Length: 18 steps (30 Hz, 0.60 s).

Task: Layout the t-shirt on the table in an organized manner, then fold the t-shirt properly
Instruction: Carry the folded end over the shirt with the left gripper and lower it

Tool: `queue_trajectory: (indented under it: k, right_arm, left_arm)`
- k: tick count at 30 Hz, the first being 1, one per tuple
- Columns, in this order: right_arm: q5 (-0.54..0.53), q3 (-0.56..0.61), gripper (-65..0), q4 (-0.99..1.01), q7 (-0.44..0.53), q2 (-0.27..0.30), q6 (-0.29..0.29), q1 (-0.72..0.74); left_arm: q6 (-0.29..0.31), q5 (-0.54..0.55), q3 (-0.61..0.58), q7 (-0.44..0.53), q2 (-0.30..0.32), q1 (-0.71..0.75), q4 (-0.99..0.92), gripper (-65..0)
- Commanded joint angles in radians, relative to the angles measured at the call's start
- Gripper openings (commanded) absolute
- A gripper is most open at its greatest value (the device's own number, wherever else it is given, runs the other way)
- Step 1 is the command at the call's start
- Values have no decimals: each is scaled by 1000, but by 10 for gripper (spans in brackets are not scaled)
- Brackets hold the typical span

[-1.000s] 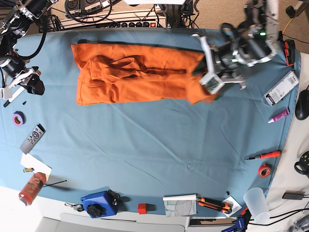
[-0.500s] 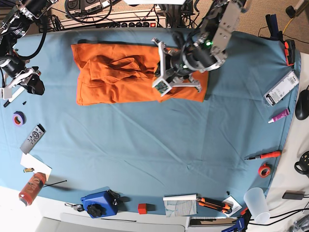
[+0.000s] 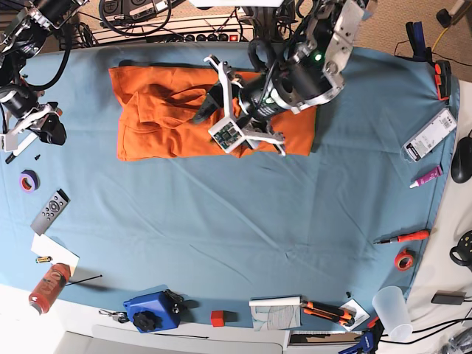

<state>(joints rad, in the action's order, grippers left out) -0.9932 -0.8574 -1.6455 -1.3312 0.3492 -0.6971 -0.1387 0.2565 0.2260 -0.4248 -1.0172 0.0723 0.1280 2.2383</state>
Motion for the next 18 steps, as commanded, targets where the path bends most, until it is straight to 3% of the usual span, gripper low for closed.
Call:
queue_trajectory:
  k: [1,3,5,7,9,14,18]
  right_arm:
    - [-23,-8,-465,-16,23,25,-1,8]
    - [-23,-8,-465,-16,22,25,-1,8]
    - [-23,-8,-465,-16,22,25,-1,8]
    - [-23,-8,-465,-16,22,25,-1,9]
    - [-23,-8,-465,-16,22,25,-1,8]
    - [-23,-8,-465,-16,22,25,-1,9]
    - [-23,-8,-465,-16,22,25,-1,8]
  left_arm:
    - [-41,-57,3,14,-5,-2,34,-384]
    - [-127,-200,3,11,-5,8,43,-406]
    - [-204,-333,3,5,1,22,24,-483]
    - [-243,-386,3,4,21,34,-12,-581]
    - [-240,-376,2,3,37,41,-62,-650]
    - [-176,-214,2,-5,42,41,-141,-650]
    - [-123,-76,2,40,40,41,-142,-650]
